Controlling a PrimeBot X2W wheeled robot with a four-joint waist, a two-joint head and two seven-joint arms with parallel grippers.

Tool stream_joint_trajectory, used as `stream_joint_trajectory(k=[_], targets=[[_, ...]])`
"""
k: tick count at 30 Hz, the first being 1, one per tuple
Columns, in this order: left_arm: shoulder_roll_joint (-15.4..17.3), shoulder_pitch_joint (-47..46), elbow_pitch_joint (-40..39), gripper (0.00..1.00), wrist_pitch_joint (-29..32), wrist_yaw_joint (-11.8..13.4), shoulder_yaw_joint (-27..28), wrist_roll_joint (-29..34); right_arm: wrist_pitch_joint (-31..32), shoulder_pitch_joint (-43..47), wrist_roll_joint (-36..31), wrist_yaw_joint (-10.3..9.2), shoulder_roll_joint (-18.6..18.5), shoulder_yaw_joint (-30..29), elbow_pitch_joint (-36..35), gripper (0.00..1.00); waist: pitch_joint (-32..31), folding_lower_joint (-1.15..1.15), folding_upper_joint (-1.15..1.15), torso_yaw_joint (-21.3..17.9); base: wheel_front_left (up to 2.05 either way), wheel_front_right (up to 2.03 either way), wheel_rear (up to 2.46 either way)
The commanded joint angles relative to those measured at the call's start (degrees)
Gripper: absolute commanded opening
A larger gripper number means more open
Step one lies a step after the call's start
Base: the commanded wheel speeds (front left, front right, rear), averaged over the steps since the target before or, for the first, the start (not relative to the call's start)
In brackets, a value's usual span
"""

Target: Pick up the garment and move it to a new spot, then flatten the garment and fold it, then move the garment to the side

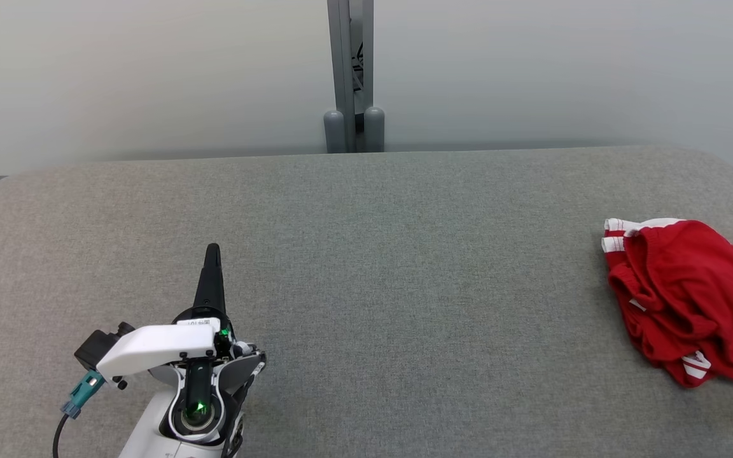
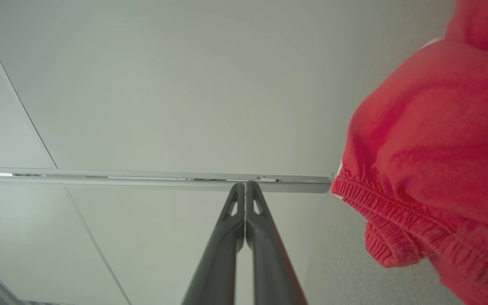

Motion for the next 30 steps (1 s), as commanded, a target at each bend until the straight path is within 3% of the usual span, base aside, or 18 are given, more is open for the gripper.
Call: stream_joint_trajectory(k=[1, 30], targets=[[0.07, -1.23, 0.30, 0.00, -0.23, -0.37, -0.09, -1.22, 0.67, -0.46, 1.07, 0.14, -0.42, -0.32, 0.35, 0.00, -0.03, 0.00, 0.00, 0.04, 0.00, 0.00, 0.00], [0.09, -1.21, 0.21, 0.00, -0.20, -0.36, -0.04, -0.85, 0.32, -0.39, 1.04, 0.14, -0.48, -0.01, 0.27, 0.00, -0.03, 0.00, 0.00, 0.04, 0.00, 0.00, 0.00]])
